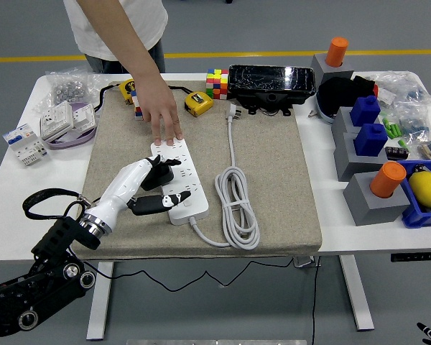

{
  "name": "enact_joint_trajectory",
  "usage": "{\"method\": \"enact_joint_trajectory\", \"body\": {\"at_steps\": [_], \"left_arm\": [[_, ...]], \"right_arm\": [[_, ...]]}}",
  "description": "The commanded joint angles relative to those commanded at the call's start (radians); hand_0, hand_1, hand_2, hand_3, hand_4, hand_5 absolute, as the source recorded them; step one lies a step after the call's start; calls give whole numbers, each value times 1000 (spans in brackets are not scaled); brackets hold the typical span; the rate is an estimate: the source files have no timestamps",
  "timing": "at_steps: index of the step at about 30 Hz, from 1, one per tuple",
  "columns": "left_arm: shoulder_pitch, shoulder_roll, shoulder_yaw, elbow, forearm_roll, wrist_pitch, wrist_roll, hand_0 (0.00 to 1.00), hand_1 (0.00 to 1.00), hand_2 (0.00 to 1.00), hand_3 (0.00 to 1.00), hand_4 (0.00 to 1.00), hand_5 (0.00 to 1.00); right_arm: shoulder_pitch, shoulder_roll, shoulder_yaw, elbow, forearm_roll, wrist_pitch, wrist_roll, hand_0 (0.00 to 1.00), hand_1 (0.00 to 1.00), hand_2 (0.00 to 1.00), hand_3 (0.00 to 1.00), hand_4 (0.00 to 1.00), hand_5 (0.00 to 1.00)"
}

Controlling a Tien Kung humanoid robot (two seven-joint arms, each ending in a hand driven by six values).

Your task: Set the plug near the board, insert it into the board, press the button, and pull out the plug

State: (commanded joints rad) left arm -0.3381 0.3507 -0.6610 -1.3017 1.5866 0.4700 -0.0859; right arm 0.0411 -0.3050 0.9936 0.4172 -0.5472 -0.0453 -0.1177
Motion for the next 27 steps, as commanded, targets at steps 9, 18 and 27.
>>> {"method": "enact_joint_trajectory", "body": {"at_steps": [9,18,27], "left_arm": [[-18,-8,15,10,2,-18,21,717,750,740,710,880,491],[-23,-7,25,6,-7,-24,25,710,740,734,709,880,491],[-28,-10,26,-7,-15,-23,13,702,734,731,698,880,493]], "right_arm": [[1,1,-1,0,1,0,0,562,640,625,604,967,498],[0,0,-4,0,2,-1,0,562,640,626,604,968,499],[1,0,-2,1,2,-1,0,562,640,626,605,968,499]]}}
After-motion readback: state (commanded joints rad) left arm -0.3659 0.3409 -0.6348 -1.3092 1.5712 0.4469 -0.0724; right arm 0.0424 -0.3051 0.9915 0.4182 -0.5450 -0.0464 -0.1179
